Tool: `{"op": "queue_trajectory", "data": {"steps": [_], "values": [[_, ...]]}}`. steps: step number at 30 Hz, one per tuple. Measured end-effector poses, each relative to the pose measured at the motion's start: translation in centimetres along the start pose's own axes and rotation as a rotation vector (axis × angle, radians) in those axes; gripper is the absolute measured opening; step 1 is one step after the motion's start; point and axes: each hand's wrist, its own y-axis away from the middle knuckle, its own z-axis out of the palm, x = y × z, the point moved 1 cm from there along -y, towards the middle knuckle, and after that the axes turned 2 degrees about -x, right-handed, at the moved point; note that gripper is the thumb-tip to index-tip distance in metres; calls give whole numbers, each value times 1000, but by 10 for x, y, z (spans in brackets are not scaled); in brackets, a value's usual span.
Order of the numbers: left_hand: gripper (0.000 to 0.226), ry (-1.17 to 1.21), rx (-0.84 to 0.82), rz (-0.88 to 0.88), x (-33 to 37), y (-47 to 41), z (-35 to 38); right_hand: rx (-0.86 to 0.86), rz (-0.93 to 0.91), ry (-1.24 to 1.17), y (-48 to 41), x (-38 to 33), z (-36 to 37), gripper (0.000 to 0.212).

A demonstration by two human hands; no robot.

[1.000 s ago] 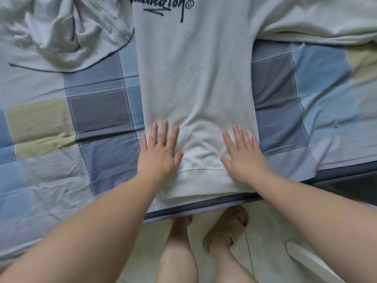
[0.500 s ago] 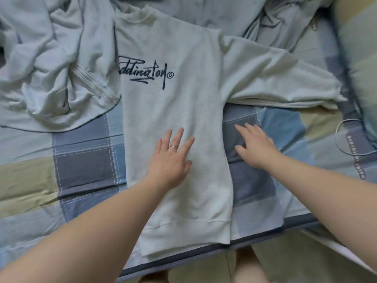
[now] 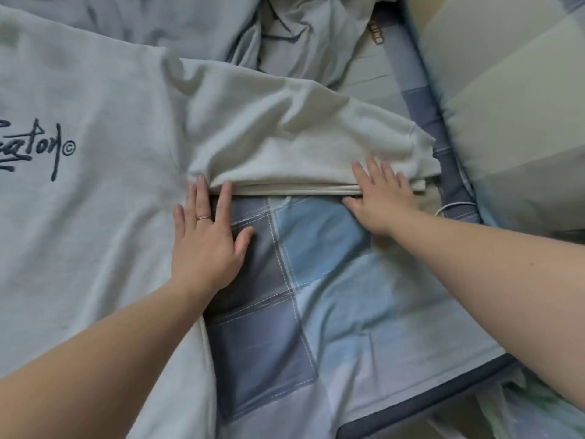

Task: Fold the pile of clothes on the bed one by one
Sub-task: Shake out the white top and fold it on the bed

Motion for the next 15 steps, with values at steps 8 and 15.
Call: {"op": "queue_trajectory", "data": {"steps": [8,15], "values": [[39,-21,41,235,95,-81,-5,298,-132,-195,-8,71,-19,39],[11,-50,57,338,114,-102,-4,337,-248,-123,-26,70,-24,5]]}}
